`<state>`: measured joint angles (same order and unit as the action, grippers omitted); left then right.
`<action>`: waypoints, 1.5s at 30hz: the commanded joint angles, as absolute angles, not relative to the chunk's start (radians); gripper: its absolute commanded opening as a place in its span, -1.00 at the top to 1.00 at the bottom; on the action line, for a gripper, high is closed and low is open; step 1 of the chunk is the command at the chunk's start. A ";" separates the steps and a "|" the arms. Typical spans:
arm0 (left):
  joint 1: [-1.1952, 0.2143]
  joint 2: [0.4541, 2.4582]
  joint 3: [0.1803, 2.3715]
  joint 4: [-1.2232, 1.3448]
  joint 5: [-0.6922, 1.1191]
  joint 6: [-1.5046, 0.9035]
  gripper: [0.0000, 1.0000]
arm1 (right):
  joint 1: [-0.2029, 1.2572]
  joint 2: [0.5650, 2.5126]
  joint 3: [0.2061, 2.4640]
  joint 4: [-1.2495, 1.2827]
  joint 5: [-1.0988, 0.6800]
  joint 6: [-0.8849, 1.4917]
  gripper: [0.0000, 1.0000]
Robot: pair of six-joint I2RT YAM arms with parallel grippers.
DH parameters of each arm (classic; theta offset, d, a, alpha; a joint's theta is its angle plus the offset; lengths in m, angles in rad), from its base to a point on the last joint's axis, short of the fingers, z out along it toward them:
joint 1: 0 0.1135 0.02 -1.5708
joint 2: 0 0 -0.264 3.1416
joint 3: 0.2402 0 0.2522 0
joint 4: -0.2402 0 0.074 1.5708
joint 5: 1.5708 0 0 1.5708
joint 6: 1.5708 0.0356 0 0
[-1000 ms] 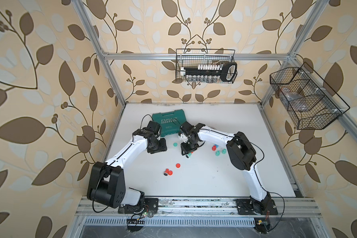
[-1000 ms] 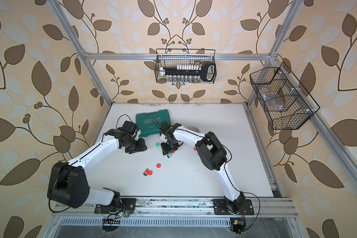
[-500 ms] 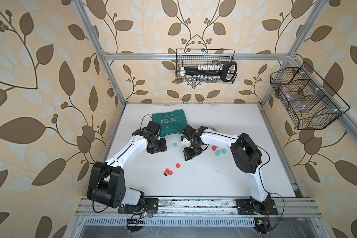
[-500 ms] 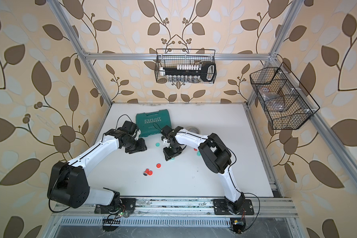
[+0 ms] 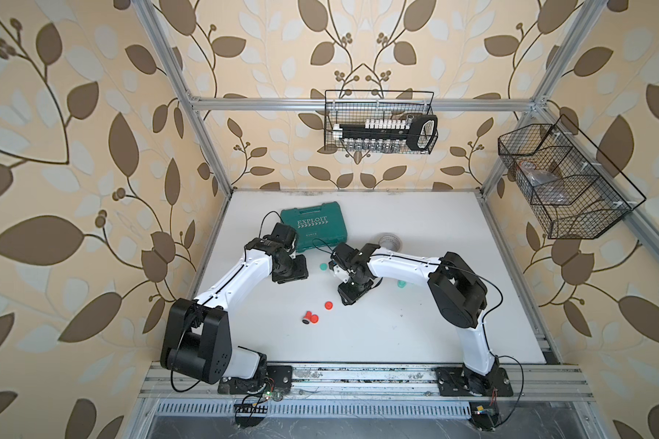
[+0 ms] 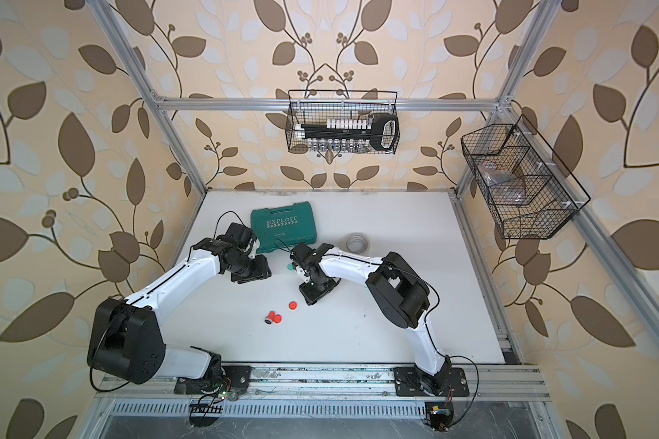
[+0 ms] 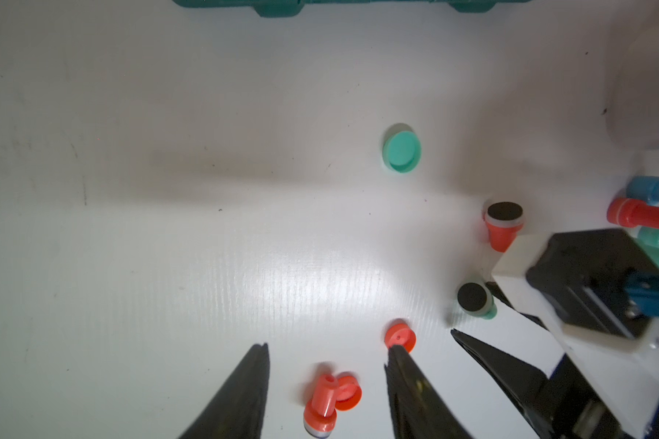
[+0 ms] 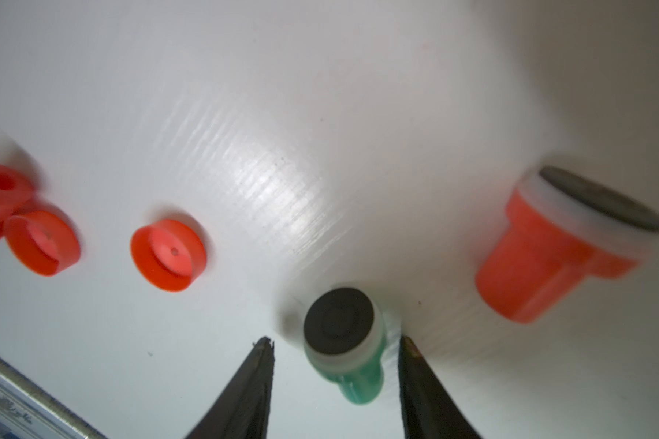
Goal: Close the stamp cap
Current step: Pick up the stamp from the center of the board.
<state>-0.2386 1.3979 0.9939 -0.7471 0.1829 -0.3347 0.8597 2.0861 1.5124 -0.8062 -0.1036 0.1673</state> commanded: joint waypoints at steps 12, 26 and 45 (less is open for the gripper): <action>-0.238 1.379 1.012 -0.755 0.183 -0.316 -0.05 | 0.918 2.027 1.403 -0.694 0.103 0.108 0.26; -0.238 1.381 1.012 -0.755 0.183 -0.315 -0.05 | 0.943 2.028 1.382 -0.671 0.101 0.089 0.47; -0.238 1.386 1.012 -0.755 0.187 -0.314 -0.05 | 0.946 1.999 1.344 -0.636 0.071 0.089 0.48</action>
